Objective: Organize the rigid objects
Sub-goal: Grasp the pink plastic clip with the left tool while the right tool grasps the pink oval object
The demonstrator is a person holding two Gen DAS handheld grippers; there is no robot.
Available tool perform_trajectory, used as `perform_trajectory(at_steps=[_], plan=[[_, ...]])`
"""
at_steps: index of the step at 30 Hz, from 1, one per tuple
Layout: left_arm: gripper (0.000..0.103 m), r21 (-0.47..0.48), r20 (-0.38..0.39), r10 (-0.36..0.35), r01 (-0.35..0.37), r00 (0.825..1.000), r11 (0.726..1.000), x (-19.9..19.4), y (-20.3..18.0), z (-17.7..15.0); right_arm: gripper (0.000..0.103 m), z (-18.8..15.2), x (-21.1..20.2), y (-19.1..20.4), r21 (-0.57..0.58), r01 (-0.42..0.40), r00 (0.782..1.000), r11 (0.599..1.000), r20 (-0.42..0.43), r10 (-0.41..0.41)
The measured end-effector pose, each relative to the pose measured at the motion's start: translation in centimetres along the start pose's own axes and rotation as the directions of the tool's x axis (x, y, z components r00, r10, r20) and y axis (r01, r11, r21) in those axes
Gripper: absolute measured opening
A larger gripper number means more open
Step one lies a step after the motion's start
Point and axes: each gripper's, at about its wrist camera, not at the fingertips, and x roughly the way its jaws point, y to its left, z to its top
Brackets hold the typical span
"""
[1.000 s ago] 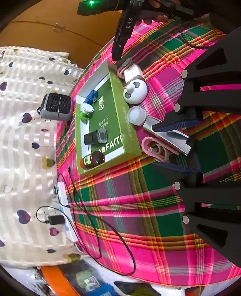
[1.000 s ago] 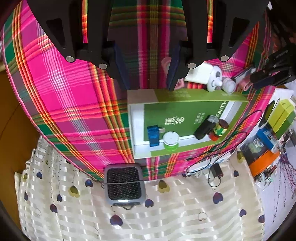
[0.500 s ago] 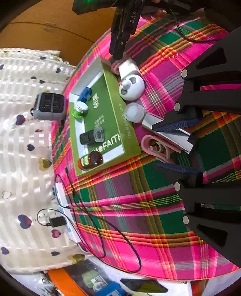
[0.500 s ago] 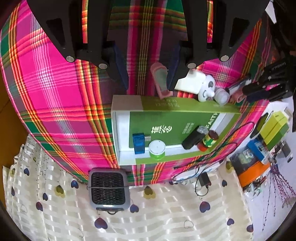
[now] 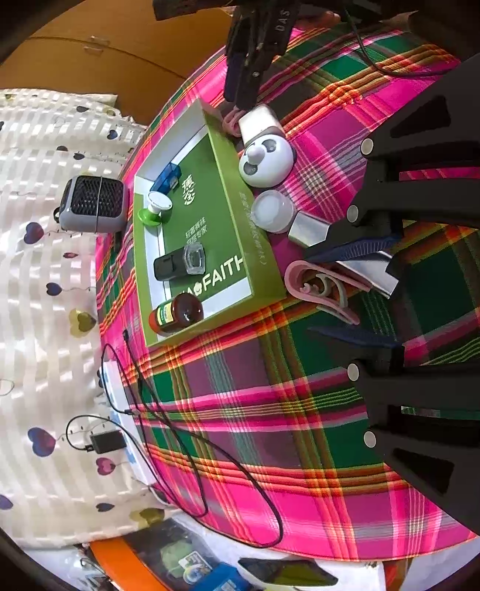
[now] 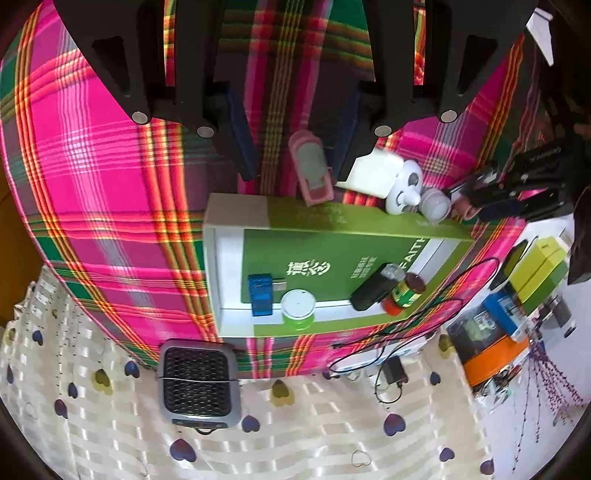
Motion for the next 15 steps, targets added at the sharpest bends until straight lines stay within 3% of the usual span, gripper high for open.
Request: perform_trajectory(at_steps=[5, 15], plan=[[0.034, 0.001, -0.030, 0.050, -0.050, 0.998, 0.999, 0.71, 0.22, -0.23, 0.044, -0.04, 0.42, -0.06, -0.012, 0.029, 0.999, 1.000, -0.014, -0.029], [0.034, 0.004, -0.031, 0.044, -0.044, 0.999, 0.999, 0.86, 0.37, -0.24, 0.044, -0.05, 0.44, 0.19, -0.054, 0.050, 0.998, 0.997, -0.025, -0.051]])
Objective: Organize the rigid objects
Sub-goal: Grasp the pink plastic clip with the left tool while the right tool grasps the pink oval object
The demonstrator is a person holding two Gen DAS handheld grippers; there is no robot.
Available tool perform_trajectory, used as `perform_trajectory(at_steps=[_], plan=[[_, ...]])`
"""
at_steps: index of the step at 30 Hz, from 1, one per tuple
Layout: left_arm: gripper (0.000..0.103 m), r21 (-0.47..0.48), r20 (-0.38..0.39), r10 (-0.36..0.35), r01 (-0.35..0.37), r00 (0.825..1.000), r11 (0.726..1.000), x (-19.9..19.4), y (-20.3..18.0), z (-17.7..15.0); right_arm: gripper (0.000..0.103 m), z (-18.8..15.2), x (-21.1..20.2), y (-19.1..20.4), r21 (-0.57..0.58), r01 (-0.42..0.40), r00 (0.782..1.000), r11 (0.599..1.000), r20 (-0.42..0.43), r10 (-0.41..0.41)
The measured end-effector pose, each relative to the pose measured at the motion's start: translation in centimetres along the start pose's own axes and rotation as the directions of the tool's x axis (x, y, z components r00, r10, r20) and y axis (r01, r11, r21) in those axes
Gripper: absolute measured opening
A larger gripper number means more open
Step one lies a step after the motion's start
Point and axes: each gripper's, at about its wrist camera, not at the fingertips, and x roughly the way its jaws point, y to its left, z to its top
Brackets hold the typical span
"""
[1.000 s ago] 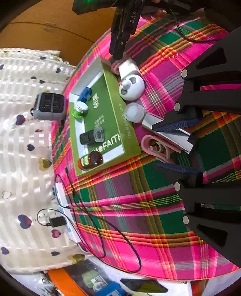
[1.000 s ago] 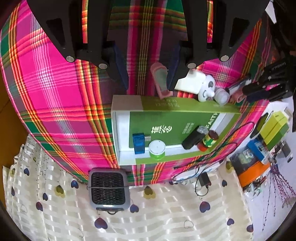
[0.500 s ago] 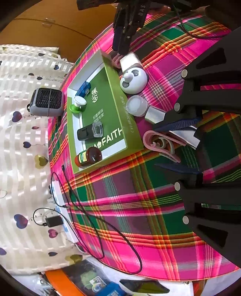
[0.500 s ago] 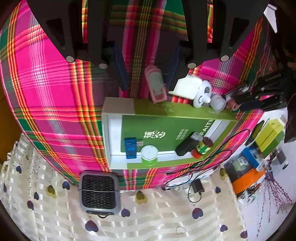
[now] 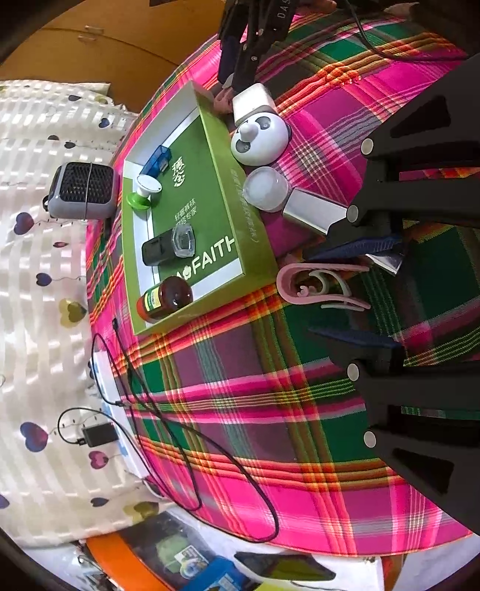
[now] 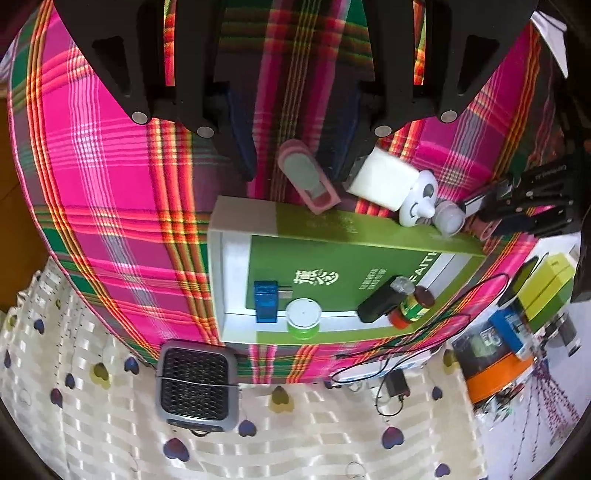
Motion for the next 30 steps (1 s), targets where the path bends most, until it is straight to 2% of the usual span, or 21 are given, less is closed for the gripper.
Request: perform_trajectory(at_steps=[6, 14, 17, 30], plan=[[0.034, -0.003, -0.002, 0.001, -0.001, 1.000, 1.000, 0.2, -0.1, 0.3, 0.044, 0.6, 0.7, -0.3, -0.004, -0.008, 1.000, 1.000, -0.018, 0.008], [0.034, -0.014, 0.000, 0.001, -0.001, 1.000, 1.000, 0.4, 0.0, 0.5, 0.043, 0.6, 0.8, -1.5, 0.042, -0.074, 0.997, 0.996, -0.021, 0.075], [0.034, -0.014, -0.001, 0.002, -0.002, 1.000, 1.000, 0.4, 0.0, 0.5, 0.034, 0.5, 0.7, -1.3, 0.032, -0.072, 0.997, 0.997, -0.017, 0.072], [0.032, -0.022, 0.001, 0.002, -0.002, 1.000, 1.000, 0.3, 0.0, 0.5, 0.025, -0.2, 0.0, -1.6, 0.017, -0.046, 0.999, 0.999, -0.006, 0.046]])
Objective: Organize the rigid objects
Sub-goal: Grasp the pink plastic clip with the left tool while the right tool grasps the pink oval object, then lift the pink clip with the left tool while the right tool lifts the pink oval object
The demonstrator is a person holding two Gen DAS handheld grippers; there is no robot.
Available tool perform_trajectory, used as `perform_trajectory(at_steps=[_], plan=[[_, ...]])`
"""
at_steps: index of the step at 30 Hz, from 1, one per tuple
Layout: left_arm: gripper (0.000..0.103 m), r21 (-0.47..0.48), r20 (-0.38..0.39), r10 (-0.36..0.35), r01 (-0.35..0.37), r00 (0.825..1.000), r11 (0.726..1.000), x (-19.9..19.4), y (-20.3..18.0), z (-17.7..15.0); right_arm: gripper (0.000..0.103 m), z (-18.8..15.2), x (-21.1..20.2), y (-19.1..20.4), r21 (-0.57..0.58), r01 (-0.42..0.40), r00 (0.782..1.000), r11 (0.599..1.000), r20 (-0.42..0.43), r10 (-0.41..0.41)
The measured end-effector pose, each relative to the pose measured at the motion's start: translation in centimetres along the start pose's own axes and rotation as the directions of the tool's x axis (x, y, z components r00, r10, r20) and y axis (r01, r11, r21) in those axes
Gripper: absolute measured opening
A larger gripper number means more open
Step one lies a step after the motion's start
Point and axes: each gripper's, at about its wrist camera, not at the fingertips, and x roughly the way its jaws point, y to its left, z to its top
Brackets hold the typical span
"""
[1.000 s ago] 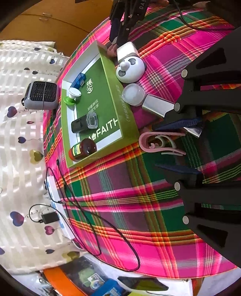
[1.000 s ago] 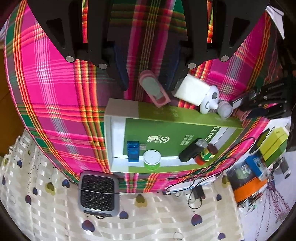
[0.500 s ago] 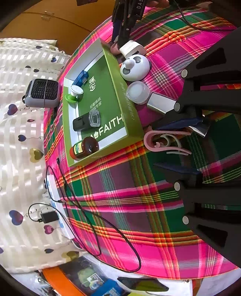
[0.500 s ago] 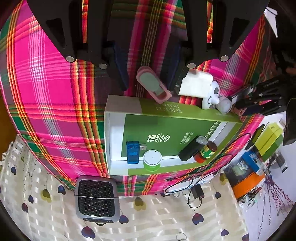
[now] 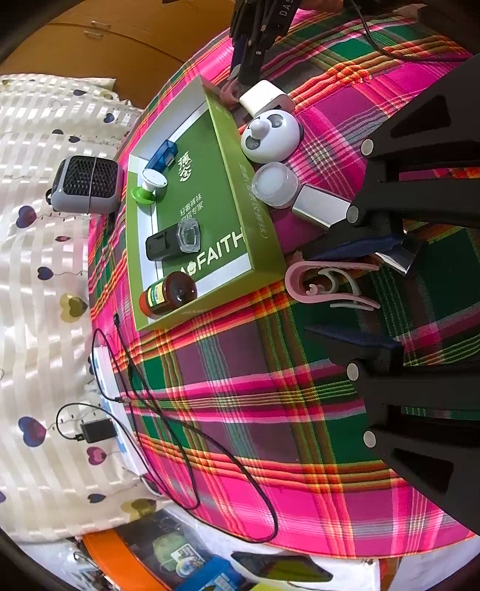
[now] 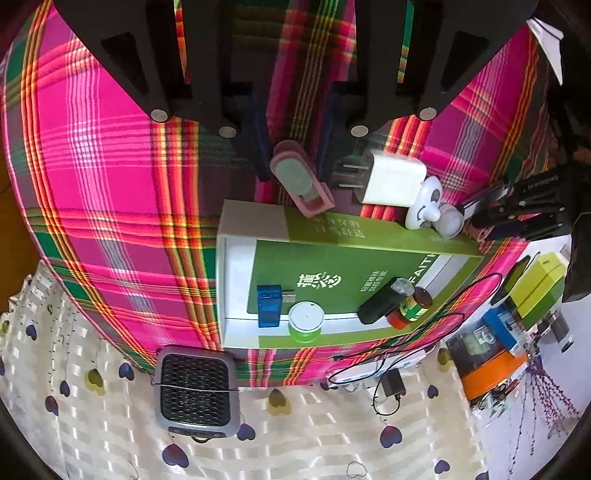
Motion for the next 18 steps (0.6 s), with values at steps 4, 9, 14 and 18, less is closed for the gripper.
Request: perform_trajectory(at_steps=[4, 9, 14, 18], plan=[[0.030, -0.004, 0.002, 0.003, -0.003, 1.000, 1.000, -0.1, 0.2, -0.1, 0.023, -0.4, -0.5, -0.6, 0.016, 0.031, 0.999, 0.999, 0.008, -0.031], [0.029, -0.004, 0.004, 0.008, -0.008, 1.000, 1.000, -0.2, 0.2, -0.2, 0.021, -1.2, -1.0, -1.1, 0.019, 0.078, 0.997, 0.997, 0.003, -0.078], [0.029, -0.009, 0.003, 0.014, -0.014, 1.000, 1.000, -0.1, 0.1, -0.2, 0.021, -1.3, -1.1, -0.7, 0.001, 0.078, 0.997, 0.997, -0.002, -0.078], [0.029, -0.009, -0.001, 0.017, -0.017, 1.000, 1.000, -0.1, 0.0, -0.1, 0.024, -1.0, -0.7, -0.5, -0.013, 0.098, 0.995, 0.995, 0.002, -0.098]])
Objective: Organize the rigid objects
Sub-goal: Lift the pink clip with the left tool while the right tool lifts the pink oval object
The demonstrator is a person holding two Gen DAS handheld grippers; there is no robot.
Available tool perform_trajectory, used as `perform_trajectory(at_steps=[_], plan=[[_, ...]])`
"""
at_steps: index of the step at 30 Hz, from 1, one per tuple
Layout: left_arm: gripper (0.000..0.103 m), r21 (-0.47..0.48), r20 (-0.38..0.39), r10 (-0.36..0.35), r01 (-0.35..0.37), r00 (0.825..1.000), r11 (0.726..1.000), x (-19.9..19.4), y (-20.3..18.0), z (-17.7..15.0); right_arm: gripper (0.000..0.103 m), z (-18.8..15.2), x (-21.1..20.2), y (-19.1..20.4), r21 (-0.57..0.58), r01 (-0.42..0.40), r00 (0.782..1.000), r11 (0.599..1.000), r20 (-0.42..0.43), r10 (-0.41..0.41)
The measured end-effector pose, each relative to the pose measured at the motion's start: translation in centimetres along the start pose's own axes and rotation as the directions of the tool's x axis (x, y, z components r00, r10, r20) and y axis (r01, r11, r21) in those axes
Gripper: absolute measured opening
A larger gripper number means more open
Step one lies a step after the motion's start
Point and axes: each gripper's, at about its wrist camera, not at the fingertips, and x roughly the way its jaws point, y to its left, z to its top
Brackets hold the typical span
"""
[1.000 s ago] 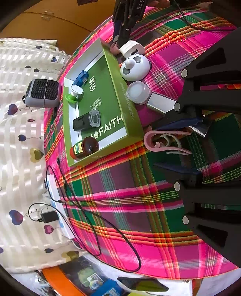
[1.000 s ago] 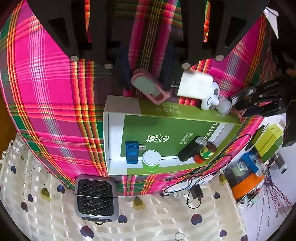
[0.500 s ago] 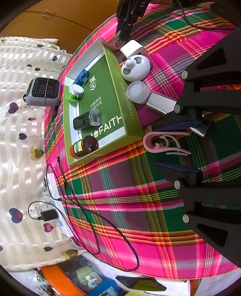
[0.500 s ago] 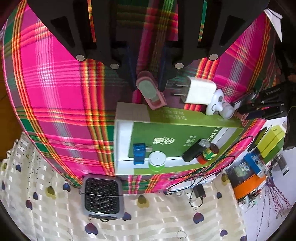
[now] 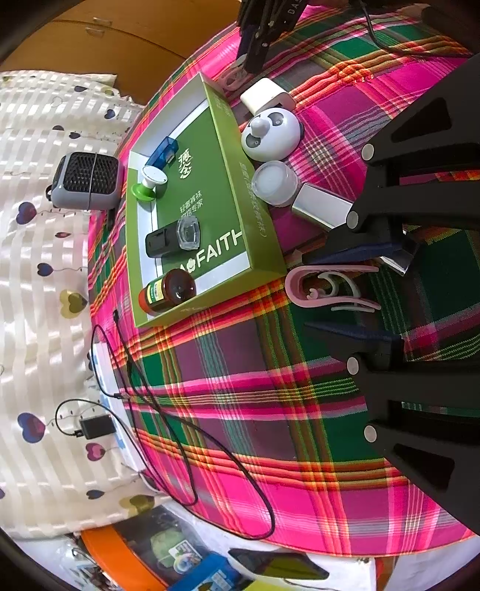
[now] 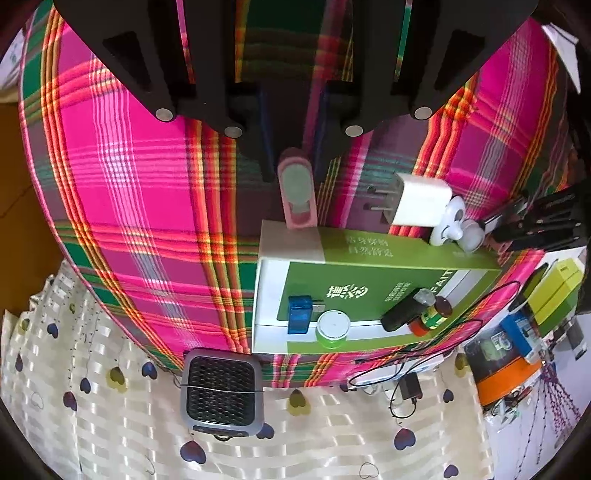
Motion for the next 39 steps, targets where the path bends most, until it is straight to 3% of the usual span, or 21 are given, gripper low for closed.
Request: perform_trajectory(at_steps=[3, 19, 22, 26, 30, 39], plan=[[0.029, -0.007, 0.000, 0.003, -0.003, 1.000, 1.000, 0.1, 0.1, 0.1, 0.034, 0.4, 0.4, -0.1, 0.001, -0.001, 1.000, 1.000, -0.003, 0.001], [0.030, -0.024, -0.006, 0.025, -0.025, 1.000, 0.999, 0.3, -0.2, 0.3, 0.034, 1.3, 1.2, 0.2, -0.024, 0.038, 0.999, 0.999, -0.009, -0.038], [0.030, -0.027, -0.005, 0.027, -0.027, 1.000, 0.999, 0.3, -0.2, 0.3, 0.031, 1.3, 1.2, 0.1, -0.019, 0.037, 0.999, 0.999, -0.008, -0.037], [0.029, -0.028, -0.004, 0.028, -0.028, 1.000, 0.999, 0.3, -0.2, 0.3, 0.018, 1.4, 1.1, -0.2, -0.006, 0.037, 0.999, 0.999, -0.006, -0.037], [0.023, -0.021, -0.001, 0.021, -0.021, 1.000, 1.000, 0.2, -0.4, 0.3, 0.018, 1.4, 1.0, -0.2, -0.005, 0.034, 0.999, 0.999, -0.005, -0.034], [0.022, -0.027, 0.006, 0.019, -0.019, 1.000, 0.999, 0.2, -0.3, 0.2, 0.018, 1.4, 1.0, -0.1, -0.008, 0.037, 0.999, 0.999, -0.005, -0.037]])
